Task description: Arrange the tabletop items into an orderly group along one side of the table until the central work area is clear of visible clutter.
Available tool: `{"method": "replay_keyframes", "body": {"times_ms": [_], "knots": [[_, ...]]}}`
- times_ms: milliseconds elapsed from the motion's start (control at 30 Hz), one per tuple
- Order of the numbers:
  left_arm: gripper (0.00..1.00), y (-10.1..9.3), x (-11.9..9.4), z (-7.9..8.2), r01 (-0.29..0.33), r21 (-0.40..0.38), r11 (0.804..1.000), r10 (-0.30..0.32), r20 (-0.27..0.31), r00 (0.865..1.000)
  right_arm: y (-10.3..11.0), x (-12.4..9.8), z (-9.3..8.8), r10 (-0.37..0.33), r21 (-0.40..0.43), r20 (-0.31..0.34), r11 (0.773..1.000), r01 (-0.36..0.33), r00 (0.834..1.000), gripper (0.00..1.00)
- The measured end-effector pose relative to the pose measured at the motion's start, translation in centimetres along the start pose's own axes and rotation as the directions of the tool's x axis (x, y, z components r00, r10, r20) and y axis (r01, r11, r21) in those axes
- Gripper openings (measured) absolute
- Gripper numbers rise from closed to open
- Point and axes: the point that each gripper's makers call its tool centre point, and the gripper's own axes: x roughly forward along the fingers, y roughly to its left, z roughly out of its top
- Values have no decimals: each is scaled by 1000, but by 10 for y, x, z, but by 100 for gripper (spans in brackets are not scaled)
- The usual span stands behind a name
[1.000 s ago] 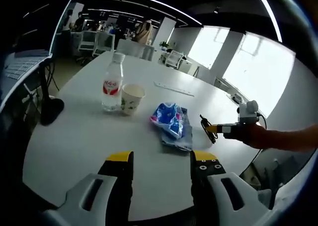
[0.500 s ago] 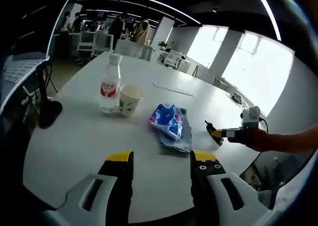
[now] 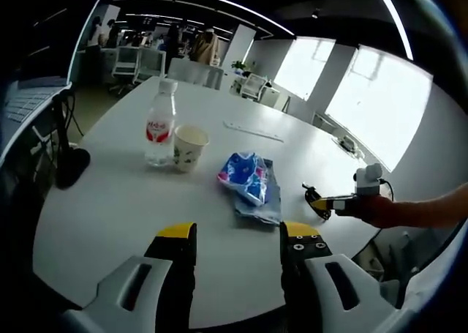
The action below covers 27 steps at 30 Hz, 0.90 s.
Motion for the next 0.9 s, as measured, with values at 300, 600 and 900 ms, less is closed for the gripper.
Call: {"method": "replay_keyframes", "body": {"times_ms": [300,600,900], "knots": [[45,1,-1,-5,-1,-15,1000,1,-1,1000,4,2,-7,4,-4,-21,1000,-4,1000,3],[45,3,-4,-2,-10,-19,1000,10,8,1000,6,6,-13,-1,10,-19,1000,1,1000,5],[45,1,-5,-6,-10,-18,1000,10,1,1000,9,2,-13,5,-29,-22,1000,-5,1000,16]]}}
